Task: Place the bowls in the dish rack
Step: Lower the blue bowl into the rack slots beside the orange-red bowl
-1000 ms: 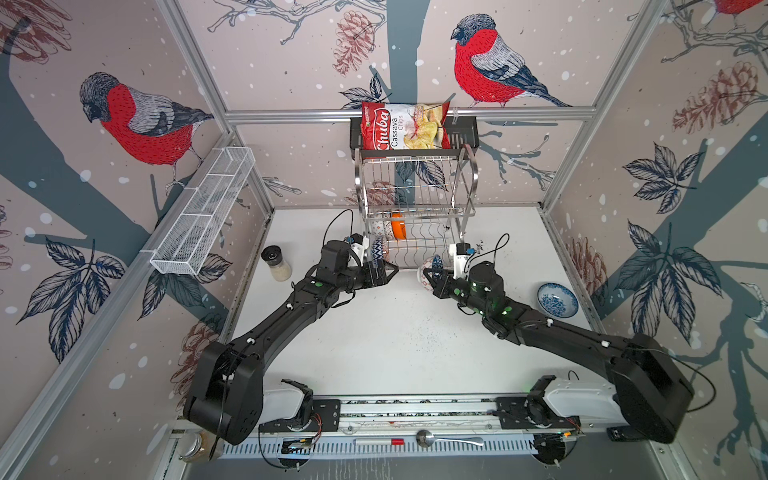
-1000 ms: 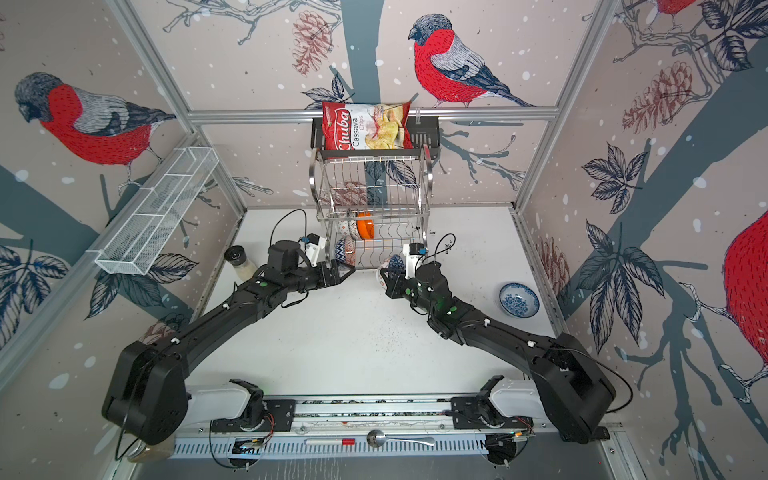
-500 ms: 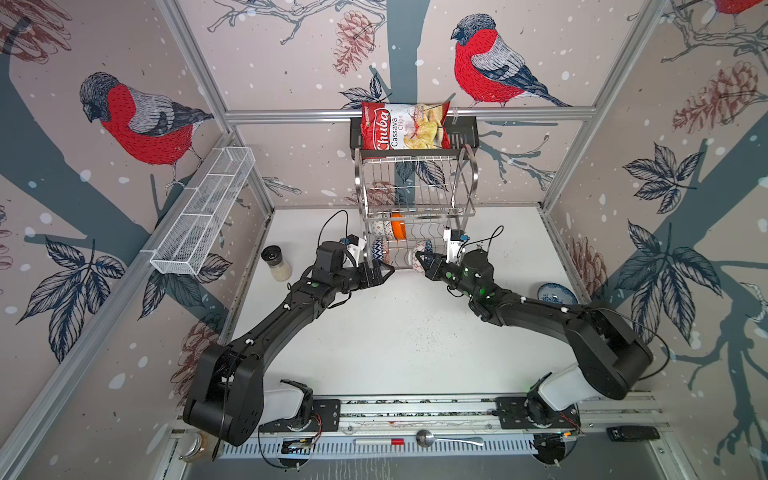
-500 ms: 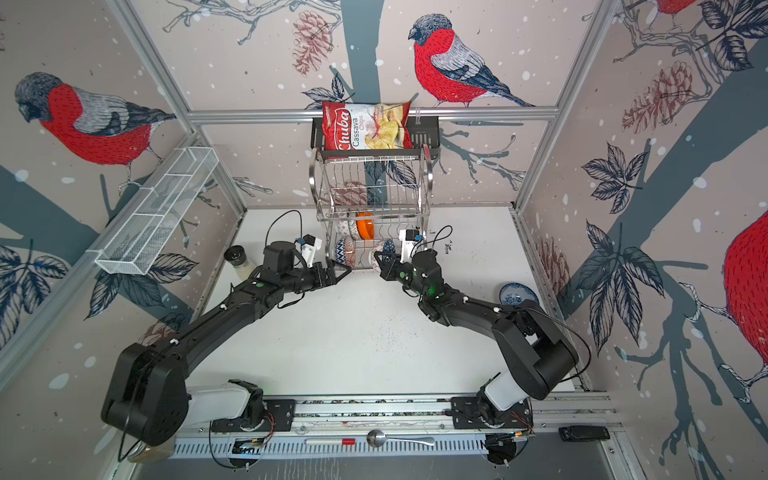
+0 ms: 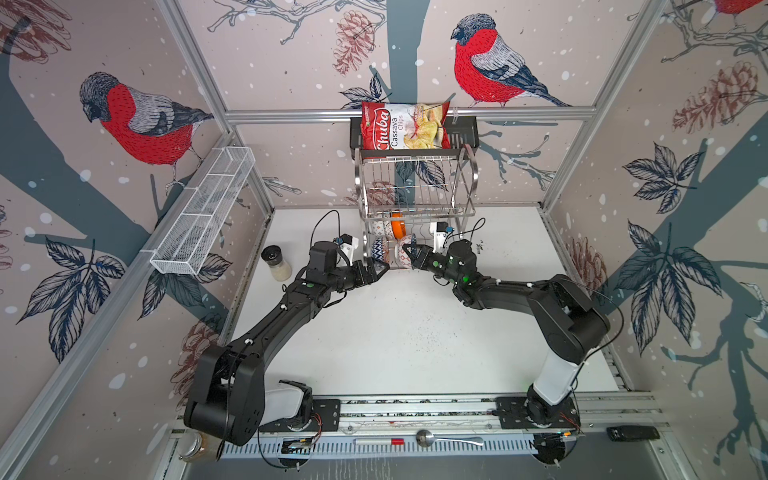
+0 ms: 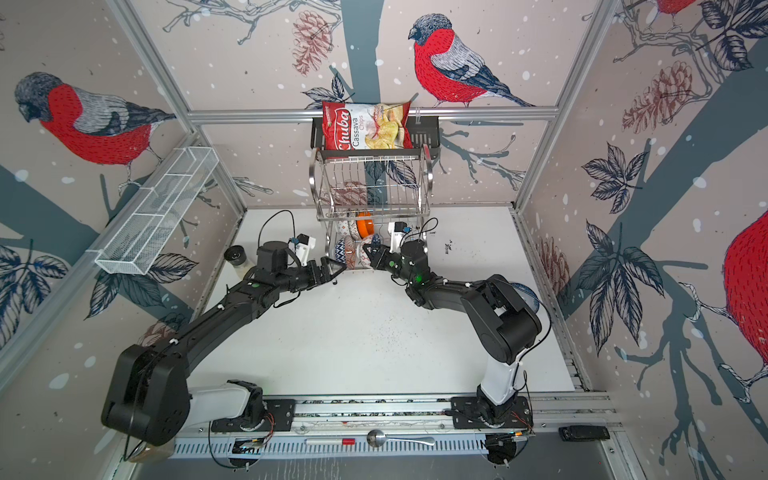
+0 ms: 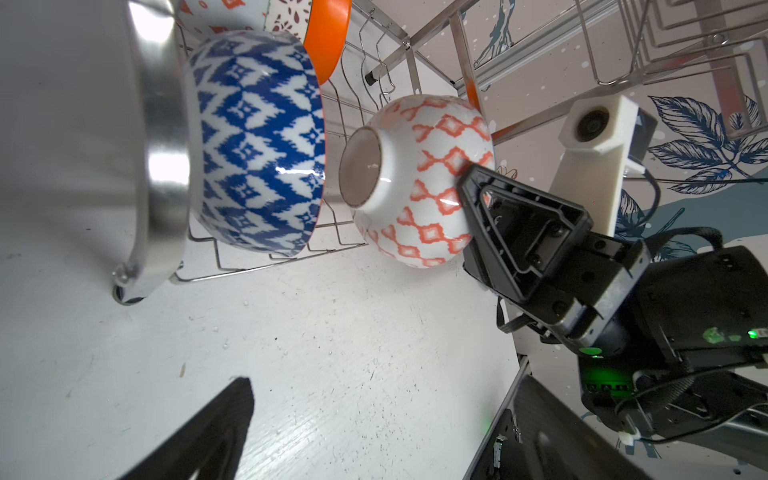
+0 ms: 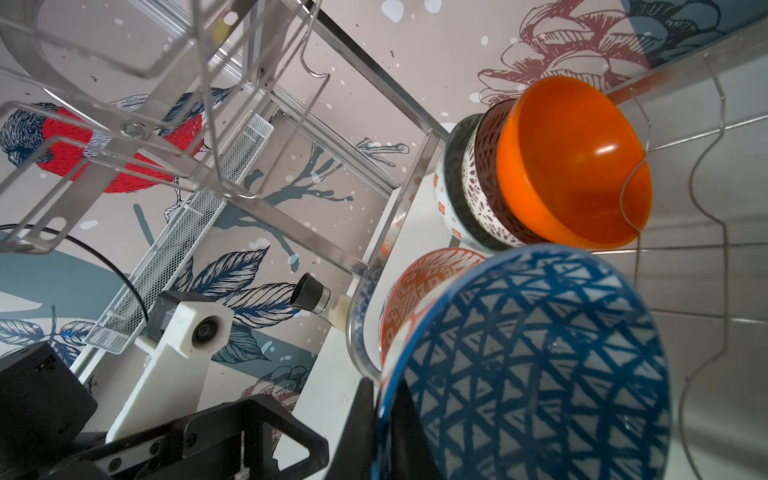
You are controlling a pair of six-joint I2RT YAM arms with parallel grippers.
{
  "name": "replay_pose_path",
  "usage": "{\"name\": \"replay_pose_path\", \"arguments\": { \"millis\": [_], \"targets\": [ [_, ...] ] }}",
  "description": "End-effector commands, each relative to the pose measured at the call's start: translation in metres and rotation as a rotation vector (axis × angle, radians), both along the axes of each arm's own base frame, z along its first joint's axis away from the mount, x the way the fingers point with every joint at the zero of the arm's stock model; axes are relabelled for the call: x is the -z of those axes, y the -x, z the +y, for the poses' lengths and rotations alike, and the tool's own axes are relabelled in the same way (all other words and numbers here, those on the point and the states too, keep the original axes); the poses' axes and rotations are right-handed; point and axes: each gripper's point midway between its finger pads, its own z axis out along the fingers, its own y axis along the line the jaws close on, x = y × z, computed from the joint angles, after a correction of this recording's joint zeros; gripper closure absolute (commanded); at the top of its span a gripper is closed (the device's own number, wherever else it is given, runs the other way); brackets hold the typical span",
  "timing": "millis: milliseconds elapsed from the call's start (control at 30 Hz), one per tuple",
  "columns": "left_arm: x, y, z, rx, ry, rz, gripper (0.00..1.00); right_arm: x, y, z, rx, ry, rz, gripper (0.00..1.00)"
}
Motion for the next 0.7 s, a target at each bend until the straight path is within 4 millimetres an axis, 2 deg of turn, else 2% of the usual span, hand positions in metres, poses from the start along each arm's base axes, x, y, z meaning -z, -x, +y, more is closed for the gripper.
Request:
{"name": "replay_pose_path", "arguments": {
  "millis": [0,667],
  "targets": [
    [-0.007,-0.003,-0.002,0.01,0.029,-0.028,0.02,-0.029,-0.003,0.008,-0.034,-0.101,-0.075,1.0],
    [-0.006,-0.005,0.001,0.008,0.061,-0.013,0.02,-0.009,-0.022,0.029,-0.091,-0.167,-0.016,1.0]
  ]
}}
